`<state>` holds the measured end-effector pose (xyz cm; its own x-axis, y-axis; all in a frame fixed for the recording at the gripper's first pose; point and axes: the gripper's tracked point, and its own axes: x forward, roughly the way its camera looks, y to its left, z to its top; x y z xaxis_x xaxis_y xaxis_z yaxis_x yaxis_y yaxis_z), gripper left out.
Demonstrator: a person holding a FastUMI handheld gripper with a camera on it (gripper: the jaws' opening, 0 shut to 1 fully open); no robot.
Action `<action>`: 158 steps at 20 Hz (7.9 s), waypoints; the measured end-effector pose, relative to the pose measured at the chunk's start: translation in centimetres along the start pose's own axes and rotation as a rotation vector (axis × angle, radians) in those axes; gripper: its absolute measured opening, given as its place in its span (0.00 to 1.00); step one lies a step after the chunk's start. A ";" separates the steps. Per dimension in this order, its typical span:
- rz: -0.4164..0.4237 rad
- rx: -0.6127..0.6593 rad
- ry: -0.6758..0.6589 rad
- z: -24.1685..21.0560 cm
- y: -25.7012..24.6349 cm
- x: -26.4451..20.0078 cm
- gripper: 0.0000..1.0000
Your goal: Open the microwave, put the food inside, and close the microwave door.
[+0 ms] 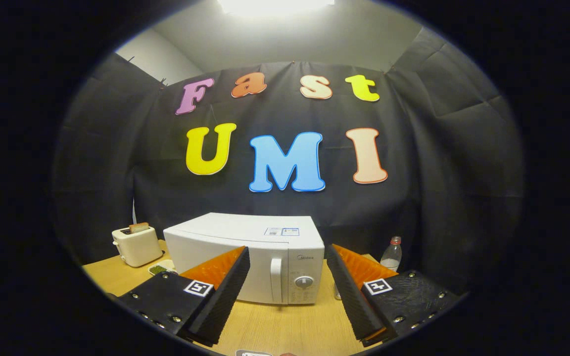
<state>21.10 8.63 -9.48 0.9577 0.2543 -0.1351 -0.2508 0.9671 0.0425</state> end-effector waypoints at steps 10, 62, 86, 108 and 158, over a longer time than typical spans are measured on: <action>0.016 0.030 0.126 -6.8 1.2 8.4 0.95; 0.019 0.059 0.334 -12.4 13.7 -5.5 0.22; 0.231 -0.012 0.329 -13.1 32.6 -15.2 0.22; 0.343 0.206 0.203 -3.9 19.1 -17.5 0.98; 0.085 0.783 0.621 -17.9 3.1 -20.9 0.06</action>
<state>-2.22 6.45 -24.28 0.6411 0.4967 -0.5850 0.0633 0.7255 0.6853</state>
